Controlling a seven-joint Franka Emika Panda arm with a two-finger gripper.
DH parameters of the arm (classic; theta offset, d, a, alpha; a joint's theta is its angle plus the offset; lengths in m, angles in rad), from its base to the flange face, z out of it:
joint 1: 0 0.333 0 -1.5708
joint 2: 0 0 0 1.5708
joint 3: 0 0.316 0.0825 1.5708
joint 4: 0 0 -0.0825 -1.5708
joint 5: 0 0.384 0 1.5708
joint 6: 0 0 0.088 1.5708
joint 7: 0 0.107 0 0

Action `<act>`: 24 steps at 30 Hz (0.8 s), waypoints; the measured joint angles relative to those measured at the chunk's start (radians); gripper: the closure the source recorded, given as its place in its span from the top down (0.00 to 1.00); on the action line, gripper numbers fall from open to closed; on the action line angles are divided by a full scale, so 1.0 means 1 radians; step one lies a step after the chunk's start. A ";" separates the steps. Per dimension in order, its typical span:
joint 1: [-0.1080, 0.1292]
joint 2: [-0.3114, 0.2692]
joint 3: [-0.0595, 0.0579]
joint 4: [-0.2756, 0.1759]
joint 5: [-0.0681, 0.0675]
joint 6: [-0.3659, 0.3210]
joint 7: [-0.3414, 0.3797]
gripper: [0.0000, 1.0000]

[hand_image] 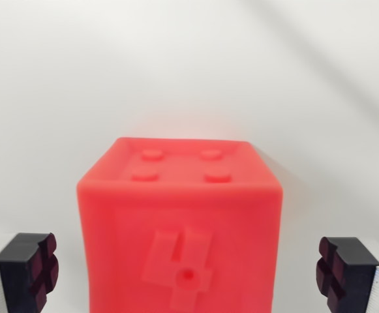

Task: Destack cube

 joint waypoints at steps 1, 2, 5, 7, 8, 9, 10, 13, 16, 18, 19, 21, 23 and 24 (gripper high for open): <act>0.002 -0.009 -0.003 -0.002 -0.001 -0.007 0.001 1.00; 0.004 -0.016 -0.005 -0.004 -0.002 -0.012 0.002 1.00; 0.010 -0.039 -0.012 -0.010 -0.006 -0.028 0.004 1.00; 0.015 -0.059 -0.018 -0.014 -0.011 -0.044 0.007 1.00; 0.017 -0.068 -0.020 -0.016 -0.013 -0.052 0.008 1.00; 0.019 -0.078 -0.023 -0.018 -0.015 -0.059 0.010 1.00; 0.020 -0.082 -0.025 -0.018 -0.017 -0.063 0.011 1.00; 0.026 -0.112 -0.033 -0.023 -0.025 -0.088 0.017 1.00; 0.032 -0.146 -0.041 -0.028 -0.037 -0.115 0.025 1.00; 0.035 -0.170 -0.045 -0.031 -0.044 -0.136 0.030 1.00; 0.036 -0.182 -0.047 -0.032 -0.048 -0.146 0.033 1.00; 0.037 -0.199 -0.049 -0.033 -0.054 -0.162 0.037 1.00; 0.038 -0.223 -0.052 -0.034 -0.063 -0.184 0.044 1.00; 0.038 -0.228 -0.052 -0.034 -0.065 -0.190 0.045 1.00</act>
